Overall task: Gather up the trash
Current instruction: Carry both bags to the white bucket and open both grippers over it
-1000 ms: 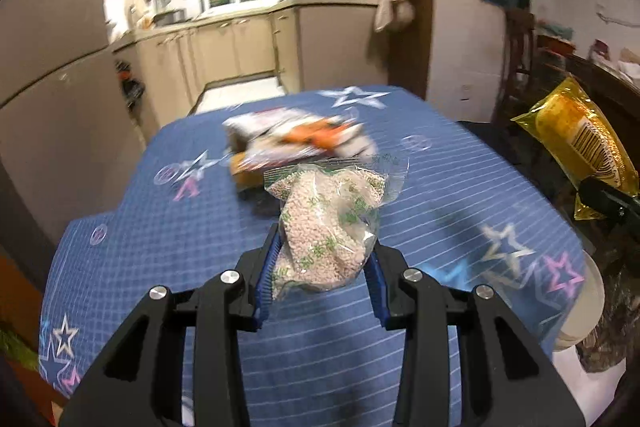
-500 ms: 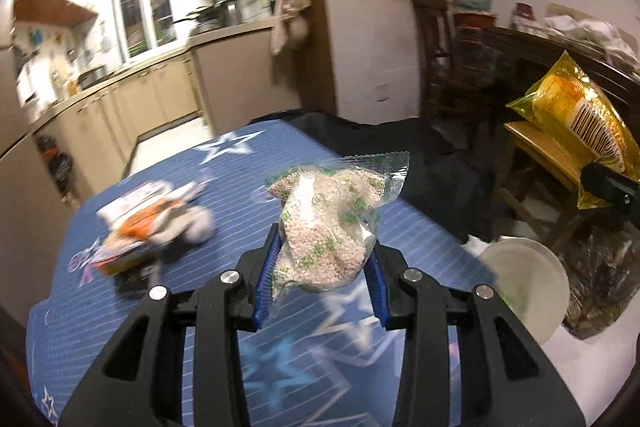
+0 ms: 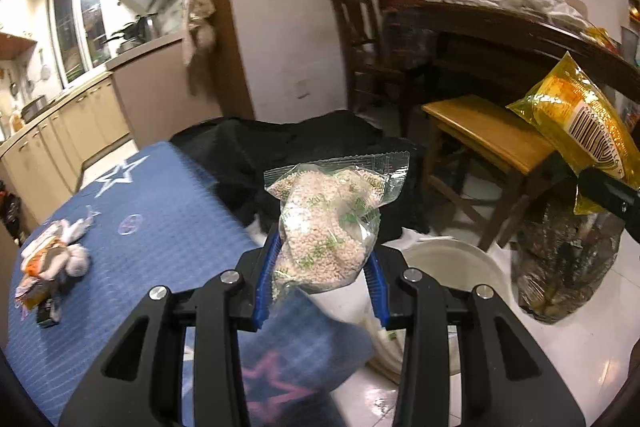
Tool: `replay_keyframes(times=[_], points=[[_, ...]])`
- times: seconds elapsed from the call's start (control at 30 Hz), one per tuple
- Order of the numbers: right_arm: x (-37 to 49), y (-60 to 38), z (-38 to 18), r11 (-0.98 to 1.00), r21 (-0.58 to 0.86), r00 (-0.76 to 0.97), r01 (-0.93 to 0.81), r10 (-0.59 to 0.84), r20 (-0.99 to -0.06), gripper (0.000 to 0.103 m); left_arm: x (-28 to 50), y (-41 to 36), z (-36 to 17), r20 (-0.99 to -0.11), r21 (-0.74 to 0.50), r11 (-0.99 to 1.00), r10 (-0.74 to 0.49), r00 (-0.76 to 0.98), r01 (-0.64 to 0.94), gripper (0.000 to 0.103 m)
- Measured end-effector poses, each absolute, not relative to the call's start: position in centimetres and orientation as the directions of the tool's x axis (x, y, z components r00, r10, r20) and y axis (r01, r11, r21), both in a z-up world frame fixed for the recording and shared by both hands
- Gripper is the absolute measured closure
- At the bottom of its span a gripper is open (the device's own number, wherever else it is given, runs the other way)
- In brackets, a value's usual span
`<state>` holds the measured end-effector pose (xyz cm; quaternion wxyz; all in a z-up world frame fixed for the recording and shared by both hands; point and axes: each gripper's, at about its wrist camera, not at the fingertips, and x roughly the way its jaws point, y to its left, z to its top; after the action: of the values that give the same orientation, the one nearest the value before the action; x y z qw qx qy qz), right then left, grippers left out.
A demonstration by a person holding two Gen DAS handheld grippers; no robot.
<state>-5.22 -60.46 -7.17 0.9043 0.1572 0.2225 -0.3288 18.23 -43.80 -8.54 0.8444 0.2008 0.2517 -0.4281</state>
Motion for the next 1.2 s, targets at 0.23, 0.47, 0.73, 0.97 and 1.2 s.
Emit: replay_keyframes(times=[0.23,0.47,0.73,0.97,1.2], points=[[-8.3,-62.7,-10.0,0.69,0.133,0.637,0.712,-0.554,-0.535,0.073,15.3,-46.6,-10.7,-0.616,0.165,0.501,-0.62,0.486,0.849,0.066],[-8.0,-63.2,-12.8,0.677,0.131,0.614,0.724,-0.546,-0.571,0.073,14.5,-47.7,-12.1,-0.639,0.177,0.479,-0.609,0.47,0.86,0.066],[-7.2,-63.5,-15.0,0.667,0.138,0.597,0.732,-0.531,-0.602,0.073,14.8,-48.4,-14.1,-0.676,0.17,0.447,-0.595,0.434,0.878,0.066],[-5.6,-64.7,-17.1,0.692,0.135,0.596,0.709,-0.486,-0.639,0.073,15.2,-49.2,-15.5,-0.708,0.142,0.416,-0.592,0.386,0.898,0.066],[-2.7,-67.0,-19.3,0.713,0.151,0.6,0.685,-0.434,-0.672,0.062,16.2,-50.8,-15.5,-0.69,0.175,0.412,-0.596,0.41,0.894,0.057]])
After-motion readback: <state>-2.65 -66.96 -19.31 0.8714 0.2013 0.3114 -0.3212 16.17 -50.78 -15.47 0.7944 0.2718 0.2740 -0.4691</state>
